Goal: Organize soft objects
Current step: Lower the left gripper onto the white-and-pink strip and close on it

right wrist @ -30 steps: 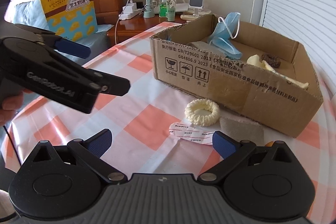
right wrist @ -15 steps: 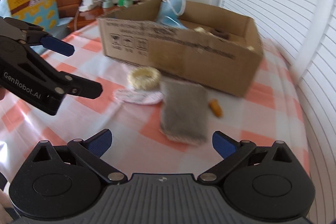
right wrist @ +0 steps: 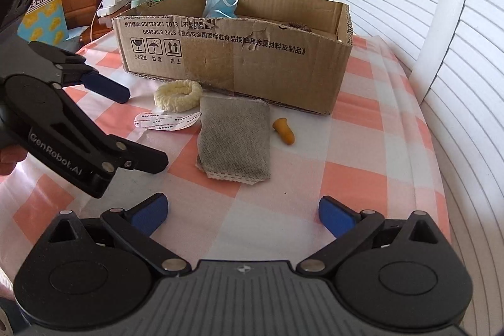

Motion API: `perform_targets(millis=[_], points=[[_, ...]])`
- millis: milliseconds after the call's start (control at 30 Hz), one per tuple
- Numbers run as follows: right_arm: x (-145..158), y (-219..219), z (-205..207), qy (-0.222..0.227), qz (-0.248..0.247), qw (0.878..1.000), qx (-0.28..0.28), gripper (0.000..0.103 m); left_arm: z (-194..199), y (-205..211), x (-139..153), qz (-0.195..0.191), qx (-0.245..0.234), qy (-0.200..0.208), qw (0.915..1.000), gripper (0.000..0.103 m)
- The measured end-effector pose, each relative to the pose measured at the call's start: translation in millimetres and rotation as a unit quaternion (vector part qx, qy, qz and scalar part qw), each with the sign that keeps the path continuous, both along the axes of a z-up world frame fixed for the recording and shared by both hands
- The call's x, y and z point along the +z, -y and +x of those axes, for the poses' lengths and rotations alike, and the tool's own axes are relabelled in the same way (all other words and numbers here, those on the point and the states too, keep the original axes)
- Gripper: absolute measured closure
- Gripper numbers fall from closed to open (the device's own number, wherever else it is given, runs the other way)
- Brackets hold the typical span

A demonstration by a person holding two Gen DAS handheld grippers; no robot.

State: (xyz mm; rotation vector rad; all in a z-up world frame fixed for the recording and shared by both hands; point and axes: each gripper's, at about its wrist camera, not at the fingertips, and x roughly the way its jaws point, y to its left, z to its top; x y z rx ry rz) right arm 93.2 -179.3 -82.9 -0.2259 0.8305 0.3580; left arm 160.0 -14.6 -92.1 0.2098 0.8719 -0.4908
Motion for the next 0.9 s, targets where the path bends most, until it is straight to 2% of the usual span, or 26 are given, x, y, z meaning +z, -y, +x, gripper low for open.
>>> perform_targets(millis=[233,433,567,667,767,900], points=[[-0.4,3.2,-3.8,0.005,0.001,1.0,0.004,0.0,0.3,12.7,0.7,0.001,-0.054,0.001,0.9985,0.001],[-1.1,3.8,-9.2,0.011,0.005,1.0,0.017,0.0,-2.4,12.6,5.0,-0.015,-0.102,-0.023,0.9944,0.001],[0.2,6.3,-10.9,0.009,0.003,1.0,0.02,0.0,-1.7,6.6,6.4,-0.035,-0.122,-0.037,0.9913,0.001],[-0.1,7.7,-12.3,0.009,0.003,1.0,0.019,0.0,0.6,7.8,5.5,-0.026,-0.119,-0.022,0.9924,0.001],[-0.3,7.5,-13.1,0.009,0.003,1.0,0.016,0.0,6.7,8.7,4.4,-0.03,-0.119,-0.029,0.992,0.003],[0.1,9.0,-15.8,0.009,0.001,1.0,0.019,0.0,-1.4,8.1,9.9,-0.057,-0.163,-0.052,0.9836,0.003]])
